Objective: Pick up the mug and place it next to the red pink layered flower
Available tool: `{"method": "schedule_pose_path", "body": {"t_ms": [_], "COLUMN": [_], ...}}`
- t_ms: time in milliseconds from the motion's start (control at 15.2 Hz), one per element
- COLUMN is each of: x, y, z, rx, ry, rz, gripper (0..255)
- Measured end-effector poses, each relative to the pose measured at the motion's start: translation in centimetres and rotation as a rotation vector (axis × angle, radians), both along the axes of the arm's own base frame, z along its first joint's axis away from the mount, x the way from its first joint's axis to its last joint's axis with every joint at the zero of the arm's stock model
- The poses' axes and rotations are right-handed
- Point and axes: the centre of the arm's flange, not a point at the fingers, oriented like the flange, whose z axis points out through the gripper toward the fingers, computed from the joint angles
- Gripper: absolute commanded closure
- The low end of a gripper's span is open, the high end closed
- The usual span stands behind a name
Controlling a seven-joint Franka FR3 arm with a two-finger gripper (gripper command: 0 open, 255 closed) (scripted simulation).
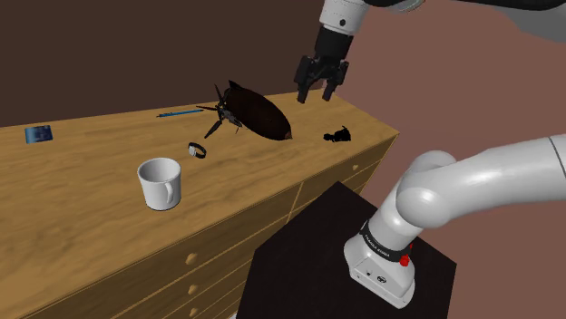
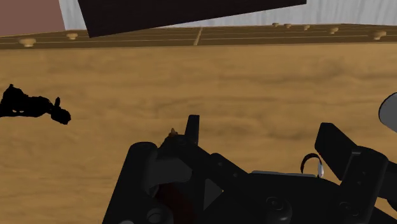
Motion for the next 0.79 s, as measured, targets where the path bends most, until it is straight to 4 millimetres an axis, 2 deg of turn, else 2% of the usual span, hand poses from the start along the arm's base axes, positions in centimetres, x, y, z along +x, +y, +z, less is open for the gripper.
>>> {"method": "schedule_pose_path", "body": {"t_ms": [528, 792], "x": [3.7, 5.8], "y": [8.7, 12.5], "z": [-4.9, -7.5], "rx": [0.011, 0.016], "ry": [-0.003, -0.004], "rz": [-0.014, -0.022], "gripper": [0, 0]}}
